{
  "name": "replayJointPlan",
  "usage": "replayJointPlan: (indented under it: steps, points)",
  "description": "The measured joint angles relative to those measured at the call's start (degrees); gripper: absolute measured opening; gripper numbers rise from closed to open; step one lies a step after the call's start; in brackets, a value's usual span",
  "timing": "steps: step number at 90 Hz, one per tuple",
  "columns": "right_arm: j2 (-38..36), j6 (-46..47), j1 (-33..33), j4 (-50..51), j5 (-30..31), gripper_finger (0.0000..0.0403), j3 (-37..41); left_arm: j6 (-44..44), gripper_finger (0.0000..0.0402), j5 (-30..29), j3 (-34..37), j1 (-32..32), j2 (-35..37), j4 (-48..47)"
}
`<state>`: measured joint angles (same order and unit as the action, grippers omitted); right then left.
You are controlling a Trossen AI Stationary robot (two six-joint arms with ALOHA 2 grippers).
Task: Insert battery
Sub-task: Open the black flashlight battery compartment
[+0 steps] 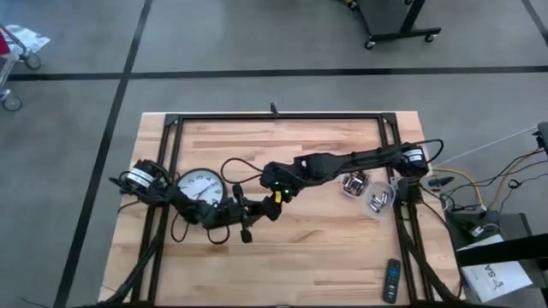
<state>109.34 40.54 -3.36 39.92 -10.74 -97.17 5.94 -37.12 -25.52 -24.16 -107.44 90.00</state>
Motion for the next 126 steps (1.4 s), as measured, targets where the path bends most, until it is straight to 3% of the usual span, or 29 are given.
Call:
replayJointPlan:
  steps: [24, 57, 100, 126]
  points:
    - [0.0, -0.91, 0.03, 0.09, -0.95, 0.0098, 0.0, 0.04, 0.0108, -1.34, 0.04, 0.41, 0.0, 0.0]
    - [0.02, -2.3, 0.02, 0.2, -1.29, 0.0106, 0.0, 0.01, 0.0133, -1.25, 0.04, 0.72, 0.03, -0.34]
    - [0.09, -5.99, 0.39, 3.04, -1.18, 0.0098, 0.0, -3.37, 0.0123, -0.87, -0.15, 1.44, 0.09, -5.64]
    - [-0.04, -10.02, 0.59, 7.15, -1.13, 0.0098, 0.0, -9.01, 0.016, 5.64, 0.02, 5.04, -0.09, -9.27]
